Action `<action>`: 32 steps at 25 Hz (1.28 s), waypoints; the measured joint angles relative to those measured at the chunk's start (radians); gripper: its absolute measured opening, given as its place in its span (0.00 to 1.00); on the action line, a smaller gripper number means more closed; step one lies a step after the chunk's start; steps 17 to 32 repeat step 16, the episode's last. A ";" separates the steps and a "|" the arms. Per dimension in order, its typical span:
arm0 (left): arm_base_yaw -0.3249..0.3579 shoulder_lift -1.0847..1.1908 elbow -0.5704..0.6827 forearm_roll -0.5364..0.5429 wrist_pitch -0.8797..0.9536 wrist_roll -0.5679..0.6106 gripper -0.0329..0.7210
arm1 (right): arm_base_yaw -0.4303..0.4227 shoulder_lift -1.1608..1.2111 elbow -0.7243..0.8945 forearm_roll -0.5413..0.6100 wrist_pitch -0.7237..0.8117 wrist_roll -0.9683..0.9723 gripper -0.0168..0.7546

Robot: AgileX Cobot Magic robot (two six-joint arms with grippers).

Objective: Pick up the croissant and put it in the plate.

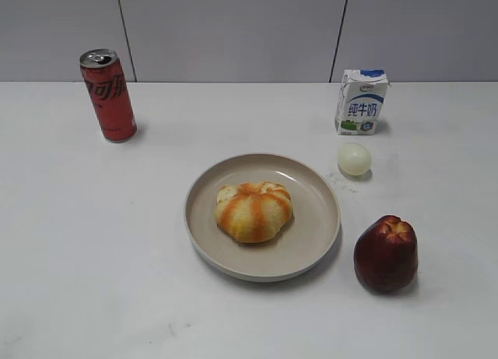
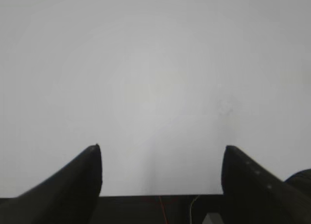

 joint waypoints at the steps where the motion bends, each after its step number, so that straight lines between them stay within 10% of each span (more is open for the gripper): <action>1: 0.000 -0.036 0.002 0.000 0.001 0.000 0.81 | 0.000 0.000 0.000 0.000 0.000 0.000 0.78; 32: 0.000 -0.460 0.005 0.001 0.006 -0.004 0.81 | 0.000 0.000 0.000 0.000 0.000 0.000 0.78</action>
